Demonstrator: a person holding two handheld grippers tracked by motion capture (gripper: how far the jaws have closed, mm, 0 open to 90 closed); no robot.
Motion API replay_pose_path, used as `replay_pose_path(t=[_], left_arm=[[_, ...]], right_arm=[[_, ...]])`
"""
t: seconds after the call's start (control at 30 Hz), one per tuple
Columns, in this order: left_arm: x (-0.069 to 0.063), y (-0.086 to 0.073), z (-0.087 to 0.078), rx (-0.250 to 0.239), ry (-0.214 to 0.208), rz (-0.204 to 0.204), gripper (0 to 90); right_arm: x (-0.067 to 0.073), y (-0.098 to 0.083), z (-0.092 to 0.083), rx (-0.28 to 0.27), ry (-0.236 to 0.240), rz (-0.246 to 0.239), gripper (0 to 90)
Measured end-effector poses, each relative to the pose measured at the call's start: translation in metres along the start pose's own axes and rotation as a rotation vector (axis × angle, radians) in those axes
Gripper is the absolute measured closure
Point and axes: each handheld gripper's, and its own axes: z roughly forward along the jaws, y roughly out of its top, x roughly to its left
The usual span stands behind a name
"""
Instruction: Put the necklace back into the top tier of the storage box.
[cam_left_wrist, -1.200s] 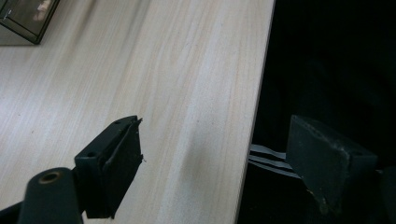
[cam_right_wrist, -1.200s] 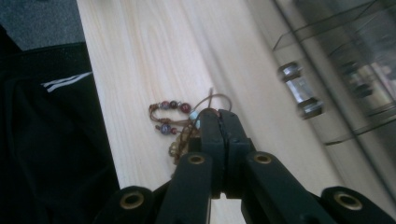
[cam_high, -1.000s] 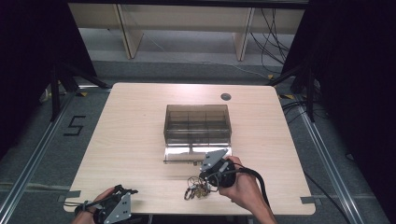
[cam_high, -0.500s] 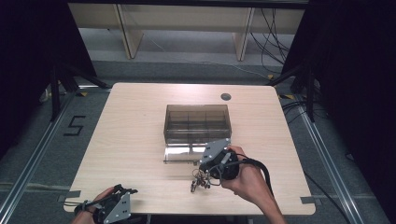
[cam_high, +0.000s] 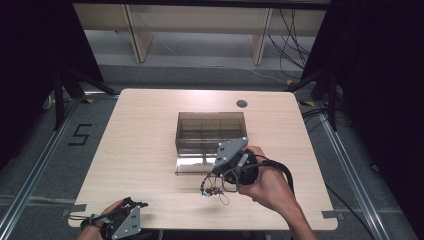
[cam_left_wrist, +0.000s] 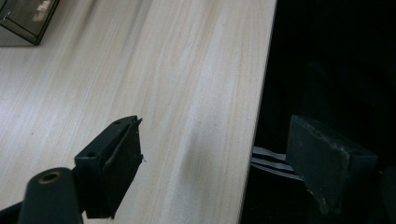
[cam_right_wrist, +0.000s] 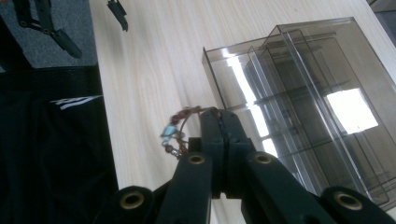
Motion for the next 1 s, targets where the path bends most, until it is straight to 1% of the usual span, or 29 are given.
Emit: replay_pose_path(t=[0.07,0.1,0.13,0.17,0.2,0.23,0.27,0.3,0.33,0.37,0.4,0.43,0.47,0.5,0.53,0.6,0.63,0.7,0.73,0.77,0.8,0.83,0.87,0.93,1.0], left_arm=[[0.0,0.0,0.0,-0.003,-0.001,0.001,17.9],[-0.001,0.0,0.001,-0.015,0.006,-0.006,17.9],[-0.001,0.0,0.002,-0.02,0.004,-0.012,17.9],[0.0,0.0,0.001,-0.012,0.007,-0.004,17.9],[-0.001,0.0,0.002,-0.02,0.003,-0.017,17.9],[-0.002,0.0,0.002,-0.02,-0.001,-0.022,17.9],[-0.001,0.0,0.003,-0.02,-0.002,-0.021,17.9],[0.0,0.0,0.002,-0.009,0.002,-0.009,17.9],[0.001,0.0,0.003,-0.002,-0.026,-0.005,17.9],[0.001,0.0,0.003,-0.004,-0.027,-0.006,17.9],[0.0,0.0,0.003,-0.011,-0.008,-0.007,17.9],[-0.001,0.0,0.003,-0.023,-0.008,-0.021,17.9],[-0.001,0.0,0.003,-0.023,-0.005,-0.021,17.9],[-0.001,0.0,0.003,-0.022,-0.006,-0.019,17.9],[0.0,0.0,0.002,-0.01,-0.003,-0.004,17.9],[0.001,0.0,0.003,-0.017,-0.011,-0.005,17.9],[0.0,0.0,0.004,-0.021,-0.01,-0.011,17.9],[0.0,0.0,0.002,-0.012,-0.006,-0.003,17.9],[0.001,0.0,0.003,-0.019,-0.008,-0.004,17.9],[0.001,0.0,0.003,-0.015,-0.001,-0.002,17.9],[0.0,0.0,0.004,-0.013,0.02,-0.004,17.9],[0.0,0.0,0.004,-0.014,0.016,-0.003,17.9],[0.001,0.0,0.003,-0.016,-0.008,-0.002,17.9],[0.001,0.0,0.002,-0.014,-0.004,-0.003,17.9],[0.001,0.0,0.004,-0.018,-0.006,-0.006,17.9]], right_arm=[[-0.001,0.003,-0.002,0.0,-0.002,-0.001,90.0],[-0.001,0.005,-0.004,0.0,-0.004,-0.003,90.0],[-0.001,0.006,-0.005,0.006,0.005,-0.005,90.0],[-0.002,0.007,-0.006,0.004,0.005,-0.008,90.0],[-0.002,0.009,-0.008,0.007,0.003,-0.008,90.0],[-0.003,0.01,-0.009,0.01,0.003,-0.01,90.0],[-0.004,0.012,-0.009,0.009,-0.003,-0.012,90.0],[-0.004,0.013,-0.011,0.012,-0.003,-0.013,90.0],[-0.005,0.015,-0.012,0.012,-0.004,-0.014,90.0],[-0.007,0.017,-0.014,0.014,-0.008,-0.02,90.0],[-0.008,0.018,-0.015,0.016,-0.004,-0.016,90.0],[-0.009,0.02,-0.016,0.011,-0.001,-0.021,90.0],[-0.01,0.021,-0.017,0.016,0.005,-0.018,90.0],[-0.011,0.023,-0.018,0.02,0.0,-0.017,90.0],[-0.012,0.025,-0.019,0.019,0.004,-0.025,90.0],[-0.014,0.029,-0.022,0.022,0.002,-0.025,90.0],[-0.015,0.03,-0.022,0.028,-0.001,-0.021,90.0],[-0.015,0.033,-0.025,0.035,-0.005,0.001,90.0],[-0.017,0.035,-0.025,0.034,-0.001,-0.022,90.0],[-0.018,0.036,-0.026,0.033,0.002,-0.017,90.0],[-0.018,0.037,-0.028,0.035,-0.002,-0.003,90.0],[-0.021,0.039,-0.028,0.034,0.0,-0.025,90.0],[-0.022,0.04,-0.029,0.033,-0.001,-0.031,90.0],[-0.023,0.041,-0.032,0.037,-0.007,-0.008,90.0],[-0.027,0.044,-0.033,0.031,-0.006,-0.016,90.0]])
